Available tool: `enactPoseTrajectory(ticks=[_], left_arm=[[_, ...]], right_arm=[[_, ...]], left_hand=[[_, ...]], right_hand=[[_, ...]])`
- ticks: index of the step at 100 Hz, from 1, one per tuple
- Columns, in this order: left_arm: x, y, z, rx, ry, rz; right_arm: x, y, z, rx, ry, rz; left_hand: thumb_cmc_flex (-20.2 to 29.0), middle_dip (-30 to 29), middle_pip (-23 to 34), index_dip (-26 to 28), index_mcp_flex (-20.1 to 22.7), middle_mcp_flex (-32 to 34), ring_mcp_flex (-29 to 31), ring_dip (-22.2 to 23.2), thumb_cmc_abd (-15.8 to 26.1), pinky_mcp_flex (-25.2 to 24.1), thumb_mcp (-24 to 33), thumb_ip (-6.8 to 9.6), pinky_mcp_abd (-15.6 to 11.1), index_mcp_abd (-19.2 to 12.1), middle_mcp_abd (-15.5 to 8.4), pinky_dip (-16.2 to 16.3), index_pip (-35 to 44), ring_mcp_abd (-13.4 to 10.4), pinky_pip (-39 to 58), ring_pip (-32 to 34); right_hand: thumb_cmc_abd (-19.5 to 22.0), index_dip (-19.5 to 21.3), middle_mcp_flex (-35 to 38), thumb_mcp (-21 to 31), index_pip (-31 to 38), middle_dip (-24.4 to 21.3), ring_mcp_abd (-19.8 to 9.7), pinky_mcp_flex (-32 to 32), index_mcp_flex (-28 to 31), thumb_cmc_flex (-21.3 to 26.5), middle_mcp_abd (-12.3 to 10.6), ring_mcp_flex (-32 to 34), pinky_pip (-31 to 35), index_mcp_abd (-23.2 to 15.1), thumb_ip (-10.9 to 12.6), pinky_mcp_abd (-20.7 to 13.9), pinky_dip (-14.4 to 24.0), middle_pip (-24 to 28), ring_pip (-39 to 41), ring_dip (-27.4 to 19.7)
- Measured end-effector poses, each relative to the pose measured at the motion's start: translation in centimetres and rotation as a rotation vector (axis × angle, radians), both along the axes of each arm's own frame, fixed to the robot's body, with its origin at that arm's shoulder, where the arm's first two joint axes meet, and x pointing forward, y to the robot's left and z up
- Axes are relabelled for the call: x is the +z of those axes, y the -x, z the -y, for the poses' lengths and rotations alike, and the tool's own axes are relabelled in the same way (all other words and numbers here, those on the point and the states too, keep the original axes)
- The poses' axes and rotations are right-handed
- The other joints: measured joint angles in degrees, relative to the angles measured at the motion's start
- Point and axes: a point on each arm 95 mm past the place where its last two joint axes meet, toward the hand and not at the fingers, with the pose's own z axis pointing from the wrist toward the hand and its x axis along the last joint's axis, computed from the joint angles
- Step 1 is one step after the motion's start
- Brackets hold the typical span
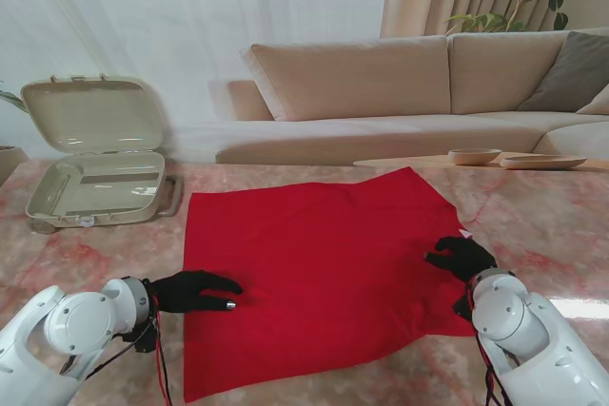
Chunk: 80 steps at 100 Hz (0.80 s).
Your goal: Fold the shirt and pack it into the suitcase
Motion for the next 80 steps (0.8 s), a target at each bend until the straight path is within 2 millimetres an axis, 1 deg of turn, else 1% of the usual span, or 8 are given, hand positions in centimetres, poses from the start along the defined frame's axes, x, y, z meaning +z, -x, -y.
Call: enactPoseTrajectory(ticks=[3,10,29,34,47,62,71,80], left_arm=[[0.0,0.0,-0.1,0.001,-0.002,0.001],[0.0,-0.1,-0.3,0.005,-0.007,0.002],[0.0,-0.4,-0.8,0.037,-0.009,0.015],[-0.1,-0.4,-0.9,0.047,-0.007,0.020],[-0.2,-0.7,-1.1,0.061,-0.001,0.026],[-0.2,-1.1,-1.5,0.071,-0.001,0.031],[-0.2,-1.3,-1.9,0.062,-0.005,0.042],[-0.2,-1.7,-2.4,0.061,-0.007,0.044]], right_arm=[[0.1,0.1,0.0,0.003,-0.003,-0.009],[0.2,0.5,0.1,0.007,-0.003,-0.021],[0.6,1.8,0.1,0.020,0.001,-0.054],[0.6,2.1,0.1,0.018,0.001,-0.057],[0.9,3.0,0.0,0.014,-0.010,-0.076],[0.9,4.2,-0.3,0.013,0.002,-0.080],[0.8,4.9,-0.3,0.014,0.016,-0.075],[1.3,5.5,-0.3,0.034,0.001,-0.111]], left_hand=[[0.0,0.0,0.0,0.0,0.0,0.0,0.0,0.0,0.0,0.0,0.0,0.00,0.0,0.0,0.0,0.0,0.0,-0.1,0.0,0.0],[0.0,0.0,0.0,0.0,0.0,0.0,0.0,0.0,0.0,0.0,0.0,0.00,0.0,0.0,0.0,0.0,0.0,-0.3,0.0,0.0],[0.1,0.3,0.0,0.0,0.0,0.0,0.1,0.0,0.0,0.0,0.0,0.00,-0.1,0.0,0.0,0.0,0.0,-0.4,-0.1,0.0],[0.1,0.4,0.0,0.0,0.0,0.0,0.4,0.0,0.0,0.0,0.0,0.00,-0.1,0.0,0.0,0.0,0.0,-1.0,-0.1,1.0],[0.7,0.5,0.0,0.0,0.0,0.0,1.2,1.0,0.0,0.0,0.0,0.00,0.0,0.0,0.0,0.0,0.0,-1.5,-0.1,2.5],[0.7,0.5,0.0,0.0,0.0,0.0,1.2,1.0,0.0,0.1,0.0,0.00,0.1,0.0,0.0,0.0,0.0,-1.4,-0.1,2.5],[0.7,0.5,0.0,0.0,0.0,0.0,1.1,0.7,0.0,0.1,0.0,0.00,0.1,0.0,0.0,0.0,0.0,-0.7,-0.1,2.4],[0.7,0.5,0.0,0.0,0.0,0.0,1.1,0.3,0.0,0.0,0.0,0.00,0.1,0.0,0.0,0.0,0.0,-0.3,-0.1,1.8]], right_hand=[[0.2,0.0,-0.2,0.0,0.0,-0.5,-0.3,-0.1,0.0,0.0,-0.2,-0.4,-1.4,0.0,0.0,-0.2,0.0,-1.7,-1.1,-0.1],[0.4,0.0,-0.3,-0.3,0.0,-1.0,-0.4,-0.3,0.0,0.0,-0.4,-0.4,-1.5,0.0,0.0,-0.2,-0.1,-2.5,-1.9,-0.1],[0.5,0.0,-0.9,-0.9,0.0,-1.0,-0.4,-0.4,0.0,0.1,-0.6,-0.5,-1.5,0.0,0.0,-0.2,-0.1,-3.6,-3.3,-0.1],[0.6,0.0,-0.9,-1.4,0.0,-1.0,-0.4,-0.4,0.0,0.1,-0.7,-0.5,-1.5,0.0,0.0,-0.2,-0.1,-3.6,-3.3,-0.1],[1.0,0.0,-1.0,-1.5,0.0,-1.8,-0.4,-0.5,0.0,0.2,-0.7,-1.0,-1.6,0.0,0.0,-0.2,-0.1,-4.0,-3.3,-0.1],[1.0,0.0,-1.0,-2.0,0.0,-1.8,-0.4,0.0,0.1,0.3,-0.7,-1.0,-1.6,0.1,0.0,-0.2,-0.1,-4.0,-2.9,-0.1],[1.0,0.0,-1.0,-2.0,-0.7,-1.9,-0.4,0.2,0.5,0.3,-0.9,-1.0,-1.6,0.1,0.0,-0.2,-0.1,-4.1,-2.8,-0.1],[1.1,-0.3,-1.4,-2.0,-0.8,-2.4,-0.4,0.2,0.4,0.3,-0.9,-1.1,-1.6,0.1,0.0,-0.2,-0.1,-4.8,-3.4,-0.7]])
